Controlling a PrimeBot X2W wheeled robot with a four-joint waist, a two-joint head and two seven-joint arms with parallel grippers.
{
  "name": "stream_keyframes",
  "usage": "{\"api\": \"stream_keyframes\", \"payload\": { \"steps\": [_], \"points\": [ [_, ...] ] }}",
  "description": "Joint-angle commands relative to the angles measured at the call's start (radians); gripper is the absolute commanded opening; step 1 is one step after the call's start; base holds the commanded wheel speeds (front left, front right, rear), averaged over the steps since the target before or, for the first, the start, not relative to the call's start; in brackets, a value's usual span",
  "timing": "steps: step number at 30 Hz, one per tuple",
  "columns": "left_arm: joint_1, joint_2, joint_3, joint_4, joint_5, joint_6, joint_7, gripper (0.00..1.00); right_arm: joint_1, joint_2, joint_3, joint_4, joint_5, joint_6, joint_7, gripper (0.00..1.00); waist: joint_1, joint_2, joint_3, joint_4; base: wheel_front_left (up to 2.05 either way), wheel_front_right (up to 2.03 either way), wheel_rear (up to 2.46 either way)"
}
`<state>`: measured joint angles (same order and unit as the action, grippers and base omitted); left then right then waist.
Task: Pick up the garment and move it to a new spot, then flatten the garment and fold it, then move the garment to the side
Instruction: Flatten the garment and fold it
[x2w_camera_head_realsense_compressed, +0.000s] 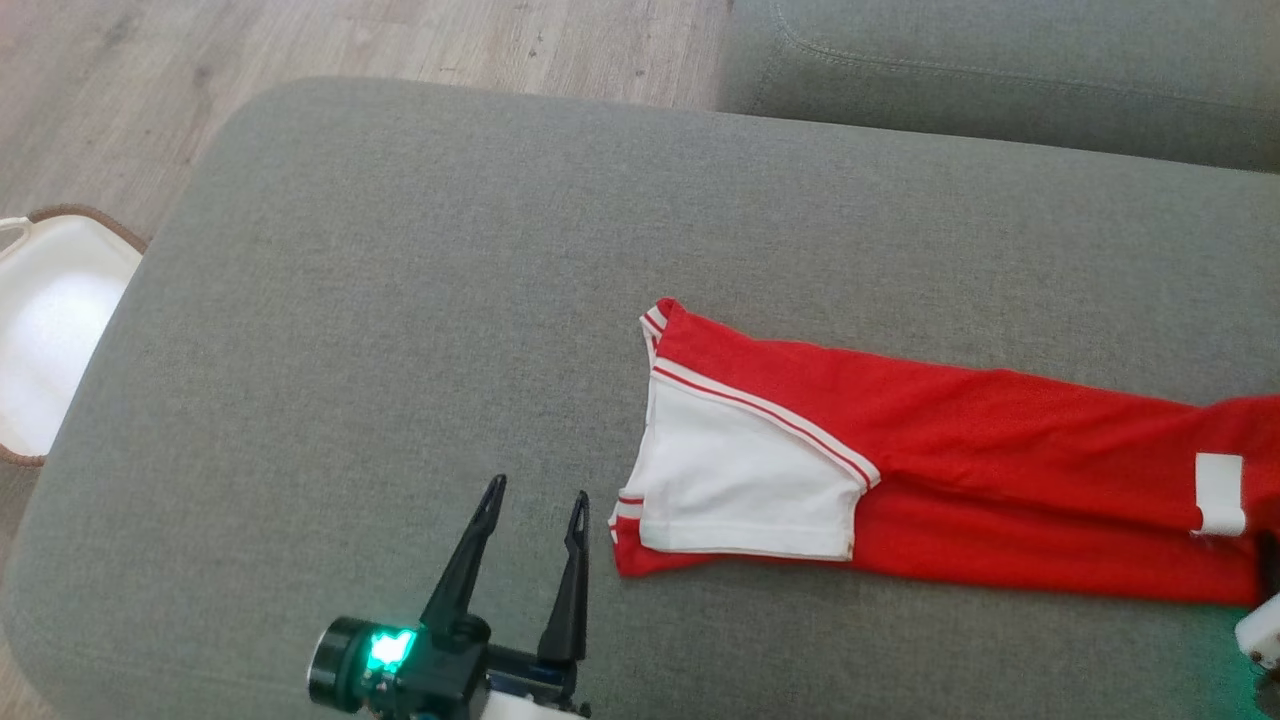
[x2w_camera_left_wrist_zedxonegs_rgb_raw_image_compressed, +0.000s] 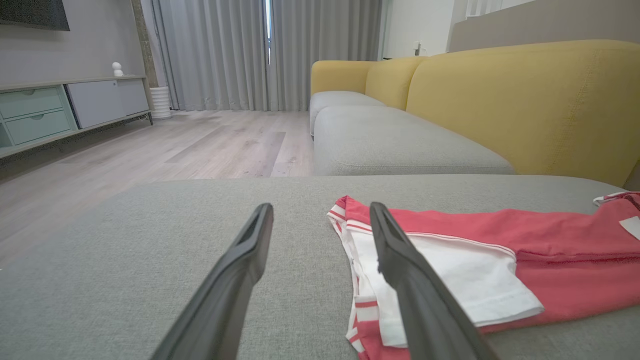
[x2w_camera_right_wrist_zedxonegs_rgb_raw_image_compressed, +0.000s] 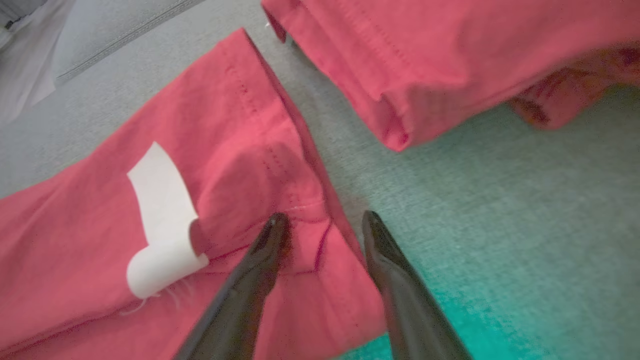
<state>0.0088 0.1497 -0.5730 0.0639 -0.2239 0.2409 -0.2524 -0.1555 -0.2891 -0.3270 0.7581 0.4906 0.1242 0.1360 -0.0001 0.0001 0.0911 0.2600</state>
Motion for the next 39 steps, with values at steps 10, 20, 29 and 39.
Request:
{"api": "stream_keyframes", "payload": {
  "steps": [10,20,29,39],
  "points": [
    [0.006,-0.034,0.094,-0.025,0.050,-0.032,-0.009,1.00,0.018,-0.008,0.044,-0.119,0.019,0.007,0.003,0.00,0.0001,-0.0001,-0.010,-0.038,0.00,0.00,0.00],
    [0.018,-0.057,0.123,-0.018,0.075,-0.070,-0.009,1.00,0.088,-0.047,0.067,-0.436,0.139,0.007,0.061,0.00,0.0001,-0.0001,-0.024,-0.045,0.00,0.00,0.00],
    [0.019,-0.072,0.136,-0.007,0.093,-0.101,-0.009,1.00,0.082,0.052,0.217,-0.777,0.171,0.007,0.112,0.00,0.0001,-0.0001,-0.027,0.031,0.00,0.00,0.00],
    [0.008,-0.086,0.140,0.007,0.103,-0.123,-0.009,1.00,0.003,0.168,0.485,-0.808,0.155,0.007,0.171,0.00,0.0001,-0.0001,-0.004,0.129,0.00,0.00,0.00]
  ]
}}
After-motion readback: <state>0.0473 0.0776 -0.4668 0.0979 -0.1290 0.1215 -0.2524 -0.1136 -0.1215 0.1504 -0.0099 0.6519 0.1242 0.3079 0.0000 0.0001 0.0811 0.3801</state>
